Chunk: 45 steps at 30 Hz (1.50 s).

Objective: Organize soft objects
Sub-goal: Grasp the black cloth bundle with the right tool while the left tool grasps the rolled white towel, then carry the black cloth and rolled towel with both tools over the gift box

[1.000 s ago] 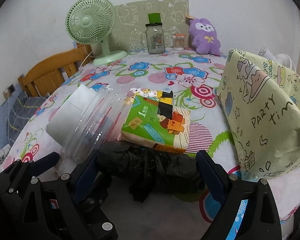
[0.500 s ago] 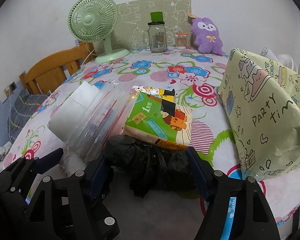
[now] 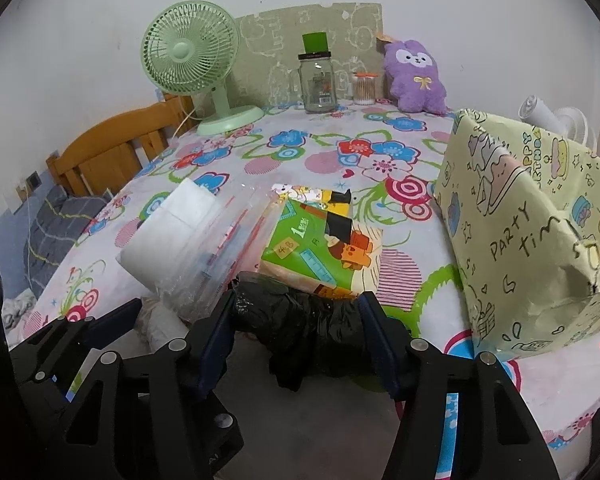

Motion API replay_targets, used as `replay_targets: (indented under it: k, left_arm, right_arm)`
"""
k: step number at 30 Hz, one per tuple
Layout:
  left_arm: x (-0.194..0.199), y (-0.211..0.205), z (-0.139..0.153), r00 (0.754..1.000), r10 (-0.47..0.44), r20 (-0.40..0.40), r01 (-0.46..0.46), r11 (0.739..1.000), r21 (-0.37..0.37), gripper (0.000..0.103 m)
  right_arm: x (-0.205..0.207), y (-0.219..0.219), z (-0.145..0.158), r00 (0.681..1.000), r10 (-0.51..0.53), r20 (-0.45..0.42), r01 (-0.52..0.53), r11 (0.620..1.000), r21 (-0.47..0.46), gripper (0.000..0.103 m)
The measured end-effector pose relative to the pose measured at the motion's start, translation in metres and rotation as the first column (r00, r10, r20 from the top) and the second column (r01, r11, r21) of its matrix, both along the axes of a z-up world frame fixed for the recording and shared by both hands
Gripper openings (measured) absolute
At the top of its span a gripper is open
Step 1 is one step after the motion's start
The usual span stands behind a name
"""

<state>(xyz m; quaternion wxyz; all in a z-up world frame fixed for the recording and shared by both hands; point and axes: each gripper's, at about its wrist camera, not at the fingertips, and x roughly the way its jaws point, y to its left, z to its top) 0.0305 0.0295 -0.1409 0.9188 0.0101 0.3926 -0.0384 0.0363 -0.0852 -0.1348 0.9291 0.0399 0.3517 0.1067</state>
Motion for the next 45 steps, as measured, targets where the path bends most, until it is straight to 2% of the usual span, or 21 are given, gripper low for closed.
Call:
replay_targets:
  k: [19,45]
  left_arm:
    - [0.0,0.003,0.041,0.998,0.033,0.062,-0.033,0.999,0.002,0.073]
    - [0.017,-0.03,0.098,0.989,-0.029,0.143,0.028,1.0,0.008,0.073]
  right_arm:
    - [0.0,-0.01,0.037,0.998,-0.023,0.057,0.022,0.999,0.026,0.064]
    - [0.014,-0.036,0.093,0.991,-0.065,0.12,0.061,0.997,0.04,0.064]
